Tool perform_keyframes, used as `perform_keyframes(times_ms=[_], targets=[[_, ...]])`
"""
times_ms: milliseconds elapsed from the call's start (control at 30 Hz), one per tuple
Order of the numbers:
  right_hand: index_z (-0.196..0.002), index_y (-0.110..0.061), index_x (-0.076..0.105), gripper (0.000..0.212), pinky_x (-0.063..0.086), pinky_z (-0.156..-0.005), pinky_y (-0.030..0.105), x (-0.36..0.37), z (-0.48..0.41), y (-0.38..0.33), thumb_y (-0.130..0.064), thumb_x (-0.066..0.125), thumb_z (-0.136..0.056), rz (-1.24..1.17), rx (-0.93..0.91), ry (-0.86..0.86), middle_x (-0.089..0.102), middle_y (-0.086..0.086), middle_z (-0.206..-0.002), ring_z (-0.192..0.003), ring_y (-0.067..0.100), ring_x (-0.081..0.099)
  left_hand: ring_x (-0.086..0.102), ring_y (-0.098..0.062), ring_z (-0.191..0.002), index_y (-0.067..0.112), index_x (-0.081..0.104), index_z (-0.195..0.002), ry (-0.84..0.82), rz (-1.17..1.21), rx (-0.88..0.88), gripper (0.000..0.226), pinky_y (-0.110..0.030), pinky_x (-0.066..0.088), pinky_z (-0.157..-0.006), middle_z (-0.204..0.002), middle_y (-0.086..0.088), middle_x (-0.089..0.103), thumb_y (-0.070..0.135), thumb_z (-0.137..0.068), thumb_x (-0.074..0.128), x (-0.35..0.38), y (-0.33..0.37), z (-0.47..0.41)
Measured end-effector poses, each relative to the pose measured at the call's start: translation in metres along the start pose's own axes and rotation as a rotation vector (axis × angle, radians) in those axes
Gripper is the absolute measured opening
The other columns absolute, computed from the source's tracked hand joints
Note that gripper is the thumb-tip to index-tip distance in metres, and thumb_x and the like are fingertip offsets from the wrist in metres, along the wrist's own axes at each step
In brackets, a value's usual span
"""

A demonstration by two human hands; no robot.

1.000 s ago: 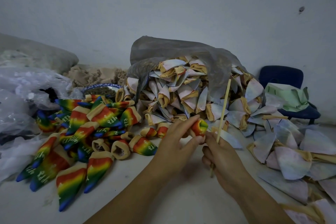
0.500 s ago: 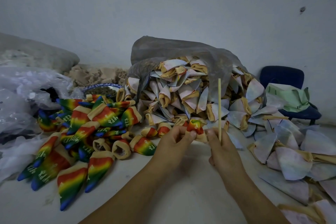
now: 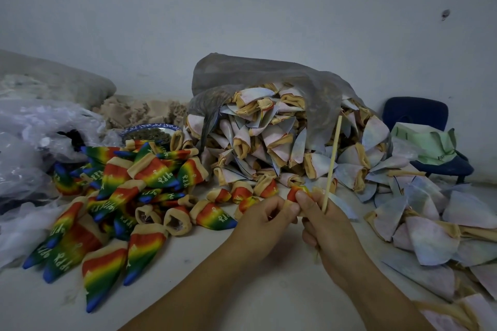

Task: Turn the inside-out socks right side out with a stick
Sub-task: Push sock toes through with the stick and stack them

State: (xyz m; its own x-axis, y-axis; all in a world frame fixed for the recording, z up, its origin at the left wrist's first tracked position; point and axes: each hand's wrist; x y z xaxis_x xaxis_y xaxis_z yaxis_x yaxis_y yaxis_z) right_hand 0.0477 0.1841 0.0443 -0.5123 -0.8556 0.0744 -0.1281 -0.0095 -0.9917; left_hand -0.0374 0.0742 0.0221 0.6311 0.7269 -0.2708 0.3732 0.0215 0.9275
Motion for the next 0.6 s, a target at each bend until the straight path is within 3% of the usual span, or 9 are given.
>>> perform_keyframes(times_ms=[133,200,267,333,467,600], targets=[[-0.082,-0.016,0.053,0.033,0.033,-0.040,0.018,-0.001,-0.003,0.004,-0.047,0.063,-0.083,0.221,-0.015,0.046,0.044,-0.012,-0.048,-0.042,0.006,0.035,0.062,-0.005,-0.084,0.033,0.062,-0.096,0.044,0.158,-0.034,0.041,-0.024,0.052,-0.077,-0.092,0.015,0.065,0.071,-0.079,0.059,-0.002,0.002,-0.002],[-0.082,-0.020,0.056,0.031,0.036,-0.042,0.017,0.000,-0.004,0.008,-0.049,0.064,-0.081,0.315,-0.035,0.036,0.049,-0.011,-0.053,-0.043,0.004,0.040,0.065,-0.005,-0.095,0.043,0.064,-0.099,0.069,0.226,-0.047,0.029,-0.024,0.055,-0.083,-0.102,0.014,0.068,0.063,-0.079,0.061,-0.006,0.002,-0.003],[-0.083,-0.023,0.057,0.026,0.038,-0.043,0.017,0.001,-0.003,0.011,-0.048,0.065,-0.081,0.348,-0.039,0.022,0.053,-0.010,-0.056,-0.043,0.002,0.043,0.066,-0.005,-0.097,0.045,0.068,-0.095,0.080,0.241,-0.060,0.008,-0.025,0.056,-0.085,-0.101,0.013,0.070,0.046,-0.089,0.063,-0.008,0.002,-0.003],[-0.088,-0.025,0.058,0.023,0.039,-0.045,0.020,0.002,-0.003,0.011,-0.045,0.066,-0.081,0.331,-0.041,0.008,0.056,-0.009,-0.059,-0.044,0.002,0.045,0.067,-0.010,-0.097,0.037,0.069,-0.097,0.095,0.271,-0.072,0.007,-0.027,0.056,-0.084,-0.101,0.007,0.071,0.035,-0.093,0.064,-0.008,0.000,-0.004],[-0.098,-0.030,0.057,0.017,0.041,-0.046,0.019,0.002,-0.003,0.010,-0.034,0.067,-0.085,0.244,-0.077,-0.004,0.060,-0.004,-0.075,-0.049,0.000,0.050,0.067,-0.017,-0.099,0.032,0.067,-0.095,0.150,0.294,-0.052,0.003,-0.035,0.057,-0.087,-0.101,0.002,0.069,0.031,-0.094,0.064,-0.008,-0.002,-0.005],[-0.097,-0.027,0.058,0.008,0.041,-0.046,0.014,0.002,-0.004,0.010,-0.027,0.062,-0.089,0.241,-0.118,0.002,0.062,-0.008,-0.073,-0.050,-0.003,0.052,0.066,-0.012,-0.088,0.038,0.061,-0.086,0.199,0.190,-0.011,0.008,-0.035,0.059,-0.079,-0.091,0.009,0.066,0.036,-0.094,0.064,-0.006,-0.004,-0.005]])
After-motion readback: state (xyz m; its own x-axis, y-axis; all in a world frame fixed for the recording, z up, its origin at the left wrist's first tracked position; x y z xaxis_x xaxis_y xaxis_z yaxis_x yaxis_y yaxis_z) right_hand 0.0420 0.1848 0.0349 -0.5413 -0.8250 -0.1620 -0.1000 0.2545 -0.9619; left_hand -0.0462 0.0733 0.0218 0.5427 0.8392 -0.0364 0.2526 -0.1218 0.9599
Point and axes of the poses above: each hand's wrist, its own z-axis away from the middle knuckle, its own x-axis out of the palm, y = z × x
